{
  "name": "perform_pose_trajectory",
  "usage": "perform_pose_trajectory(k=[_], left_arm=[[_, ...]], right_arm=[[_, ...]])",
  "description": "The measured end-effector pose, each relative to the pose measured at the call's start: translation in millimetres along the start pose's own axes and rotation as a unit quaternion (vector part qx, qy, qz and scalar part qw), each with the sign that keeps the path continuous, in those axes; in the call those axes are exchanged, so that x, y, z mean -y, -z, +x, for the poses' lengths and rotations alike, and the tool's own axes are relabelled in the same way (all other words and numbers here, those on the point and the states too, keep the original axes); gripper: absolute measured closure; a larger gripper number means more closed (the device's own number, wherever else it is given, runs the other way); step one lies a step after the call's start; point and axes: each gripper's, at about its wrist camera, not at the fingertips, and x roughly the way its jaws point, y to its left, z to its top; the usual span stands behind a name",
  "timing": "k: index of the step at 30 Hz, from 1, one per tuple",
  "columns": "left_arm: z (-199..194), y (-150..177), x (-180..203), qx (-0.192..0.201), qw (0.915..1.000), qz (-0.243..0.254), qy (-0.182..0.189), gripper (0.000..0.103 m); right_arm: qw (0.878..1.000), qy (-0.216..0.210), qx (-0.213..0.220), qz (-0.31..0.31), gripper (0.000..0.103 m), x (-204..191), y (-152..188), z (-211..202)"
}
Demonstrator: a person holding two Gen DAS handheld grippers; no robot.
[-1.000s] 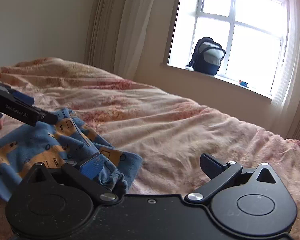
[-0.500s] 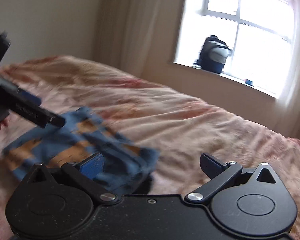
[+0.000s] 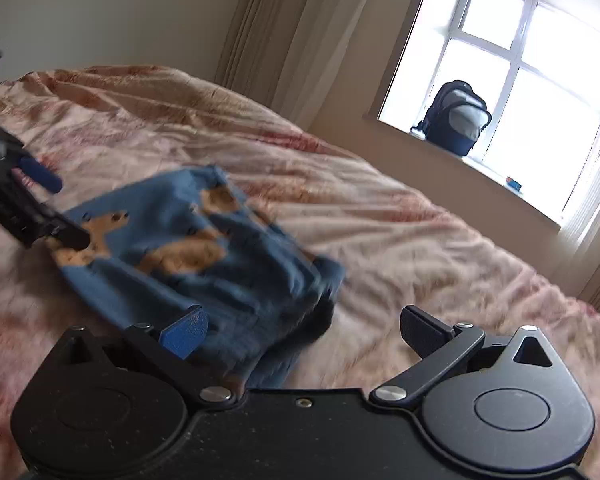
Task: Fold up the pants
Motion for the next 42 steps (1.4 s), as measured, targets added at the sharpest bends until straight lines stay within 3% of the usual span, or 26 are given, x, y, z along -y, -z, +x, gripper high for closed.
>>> perform_pose_trajectory(k=[4, 7, 9, 11, 13, 20, 30, 36, 42], left_arm=[[12, 6, -6, -0.016, 0.9997, -0.019, -0.004, 0.0], [17, 12, -12, -0.021, 0.9993, -0.032, 0.003, 0.0], [18, 11, -13, -0.022, 0.9992, -0.033, 0.004, 0.0], [18, 11, -13, -0.023, 0.9992, -0.031, 0.004, 0.0], [19, 10, -13, -0.024, 0.9991, -0.034, 0.003, 0.0], [17, 7, -15, -0.031, 0.9984, -0.046, 0.008, 0.0], [13, 5, -17, -0.03, 0.9976, -0.06, 0.013, 0.0], [8, 4, -21, -0.011, 0.9957, -0.083, 0.038, 0.0], [11, 7, -19, -0.008, 0.9946, -0.086, 0.059, 0.0]], right_arm=[[1.0, -0.016, 0.01, 0.025, 0.001, 13, -13, 31], [0.998, -0.005, -0.031, 0.048, 0.001, 23, -5, 64], [0.994, -0.009, -0.046, 0.102, 0.001, 39, 4, 72], [0.982, -0.032, -0.043, 0.184, 0.001, 55, 12, 66], [0.975, -0.055, -0.03, 0.213, 0.001, 61, 18, 55], [0.982, -0.085, -0.023, 0.17, 0.001, 52, 19, 28], [0.982, -0.113, -0.053, 0.145, 0.0, 33, 39, 1], [0.965, -0.149, -0.019, 0.215, 0.0, 65, 22, 22], [0.949, -0.195, -0.027, 0.248, 0.0, 89, 6, 62]])
